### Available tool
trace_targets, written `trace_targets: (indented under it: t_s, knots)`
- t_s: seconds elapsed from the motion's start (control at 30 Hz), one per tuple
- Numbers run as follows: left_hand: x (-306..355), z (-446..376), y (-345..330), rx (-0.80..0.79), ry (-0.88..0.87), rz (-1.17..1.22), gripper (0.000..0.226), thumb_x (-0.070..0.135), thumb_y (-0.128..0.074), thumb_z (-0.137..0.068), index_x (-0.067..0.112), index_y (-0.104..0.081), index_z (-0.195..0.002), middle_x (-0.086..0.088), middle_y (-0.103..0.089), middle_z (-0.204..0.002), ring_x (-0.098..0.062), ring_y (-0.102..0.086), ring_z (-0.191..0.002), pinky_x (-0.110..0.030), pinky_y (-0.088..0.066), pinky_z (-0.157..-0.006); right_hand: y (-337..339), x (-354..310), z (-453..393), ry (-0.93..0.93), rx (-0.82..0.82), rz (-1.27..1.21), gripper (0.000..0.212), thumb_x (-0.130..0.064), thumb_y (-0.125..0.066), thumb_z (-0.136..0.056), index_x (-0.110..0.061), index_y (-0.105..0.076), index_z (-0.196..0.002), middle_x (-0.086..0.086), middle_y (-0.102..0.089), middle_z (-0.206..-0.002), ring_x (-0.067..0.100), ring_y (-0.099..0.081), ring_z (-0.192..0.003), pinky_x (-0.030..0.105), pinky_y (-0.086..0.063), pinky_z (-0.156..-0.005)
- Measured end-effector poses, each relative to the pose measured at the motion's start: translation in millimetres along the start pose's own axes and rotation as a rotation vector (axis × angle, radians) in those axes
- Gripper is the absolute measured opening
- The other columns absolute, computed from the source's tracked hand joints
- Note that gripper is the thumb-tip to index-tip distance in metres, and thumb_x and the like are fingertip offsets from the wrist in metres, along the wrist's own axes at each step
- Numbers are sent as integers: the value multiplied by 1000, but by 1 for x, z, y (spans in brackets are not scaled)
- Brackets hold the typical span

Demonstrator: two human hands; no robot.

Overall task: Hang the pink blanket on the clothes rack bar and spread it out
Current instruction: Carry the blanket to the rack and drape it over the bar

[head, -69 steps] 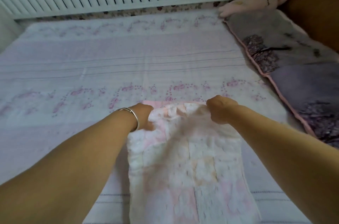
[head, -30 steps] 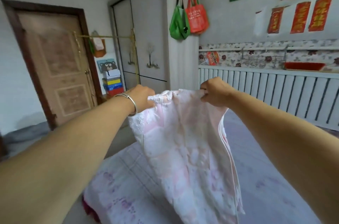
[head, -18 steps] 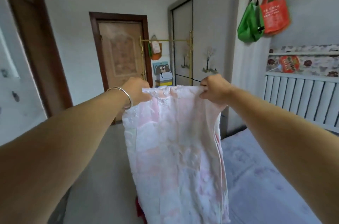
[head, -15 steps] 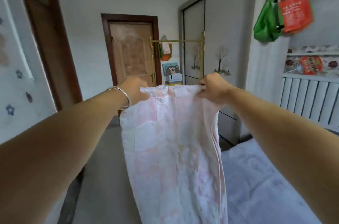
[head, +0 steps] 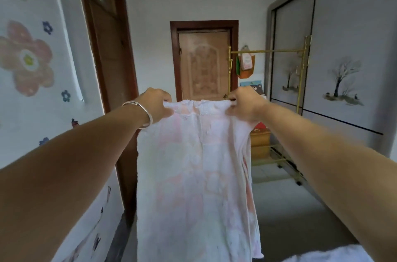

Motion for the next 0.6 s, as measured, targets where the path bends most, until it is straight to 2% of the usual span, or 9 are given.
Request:
trace_targets:
  t_s: [0.17, 0.23, 0.33, 0.43, 0.47, 0.53, 0.6]
  knots:
    - [-64, -79, -45, 8, -10, 21, 12, 16, -62, -80, 7, -68, -86, -3, -55, -73, -25, -55, -74, -27, -40, -65, -61, -3, -94, -11, -3, -47, 44, -5, -56, -82, -12, -32, -46, 2, -34, -54, 15, -33, -51, 25, -27, -45]
    - [-89, -115, -63, 11, -39, 24, 13, 17, -63, -80, 7, -68, -87, -4, -57, -77, -26, -56, -76, -28, -41, -66, -85, -2, -134, -20, -7, -63, 41, -4, -56, -82, -11, -35, -47, 2, -36, -55, 19, -37, -56, 26, -28, -46]
    - [-115, -162, -86, -32, -86, 47, 14, 18, -62, -81, 10, -66, -92, -5, -62, -83, -27, -59, -80, -29, -46, -68, -102, 4, -176, -53, 10, -64, 23, -8, -59, -83, -4, -56, -61, 5, -50, -66, 23, -48, -71, 27, -32, -49]
    - [-133, -225, -114, -57, -145, 177, 20, 15, -61, -84, 22, -61, -103, 9, -50, -73, -15, -50, -65, -19, -39, -55, -122, 22, -227, -93, 9, -30, 30, -11, -60, -83, -10, -46, -56, 5, -49, -69, 23, -47, -77, 26, -34, -57]
    - [-133, -239, -121, -79, -175, 204, 28, 13, -59, -86, 25, -60, -110, 10, -51, -78, -13, -50, -68, -19, -40, -60, -124, 29, -236, -113, 6, -33, 27, -12, -60, -84, -8, -48, -60, 8, -51, -72, 25, -49, -79, 27, -35, -62]
    - [-128, -270, -140, -138, -248, 236, 38, 8, -54, -88, 27, -57, -121, 5, -59, -105, -15, -53, -94, -21, -41, -84, -128, 49, -257, -144, 24, -42, 14, -13, -60, -84, 1, -61, -80, 16, -62, -89, 30, -56, -87, 31, -41, -68]
    - [-124, -310, -161, -169, -287, 232, 40, 5, -49, -90, 28, -59, -122, 0, -57, -131, -21, -52, -117, -27, -40, -97, -130, 71, -282, -170, 86, -38, 20, -11, -61, -83, 2, -65, -98, 18, -66, -102, 30, -57, -91, 35, -45, -74]
Point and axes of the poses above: each hand's wrist, its own z-axis away from the middle knuckle, its own y-axis out of the back of the hand, x = y × z, the point moved 6 cm from there along -z, towards the middle knuckle
